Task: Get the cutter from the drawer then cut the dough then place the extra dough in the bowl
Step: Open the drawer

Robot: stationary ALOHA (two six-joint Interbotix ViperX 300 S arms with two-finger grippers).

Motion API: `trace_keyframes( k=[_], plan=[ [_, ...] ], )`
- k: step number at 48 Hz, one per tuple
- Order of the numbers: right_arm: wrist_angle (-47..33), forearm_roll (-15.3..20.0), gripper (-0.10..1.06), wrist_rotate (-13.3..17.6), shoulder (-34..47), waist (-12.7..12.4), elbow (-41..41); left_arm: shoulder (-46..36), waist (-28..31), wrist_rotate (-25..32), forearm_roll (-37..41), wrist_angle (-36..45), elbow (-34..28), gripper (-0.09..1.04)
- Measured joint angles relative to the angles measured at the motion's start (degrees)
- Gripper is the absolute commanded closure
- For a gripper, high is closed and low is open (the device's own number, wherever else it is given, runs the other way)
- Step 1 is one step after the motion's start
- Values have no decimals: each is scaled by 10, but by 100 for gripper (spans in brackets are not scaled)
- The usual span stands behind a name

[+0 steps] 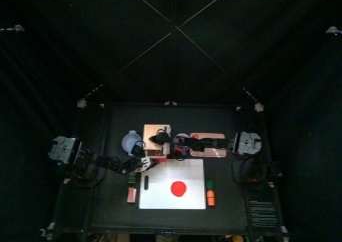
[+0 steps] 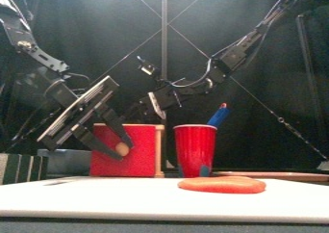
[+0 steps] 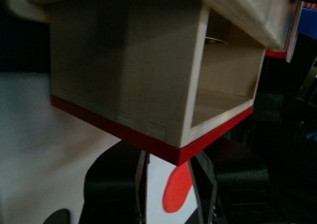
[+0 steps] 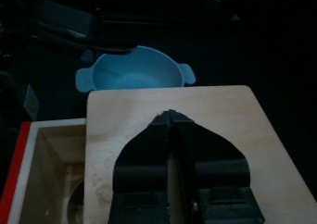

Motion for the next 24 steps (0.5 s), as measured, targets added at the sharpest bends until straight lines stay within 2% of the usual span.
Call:
trace_keyframes(
  k=[24],
  plan=[
    [3,2,94,1,1,1,-2,-1,-29,-1,8,2,1,55]
  ],
)
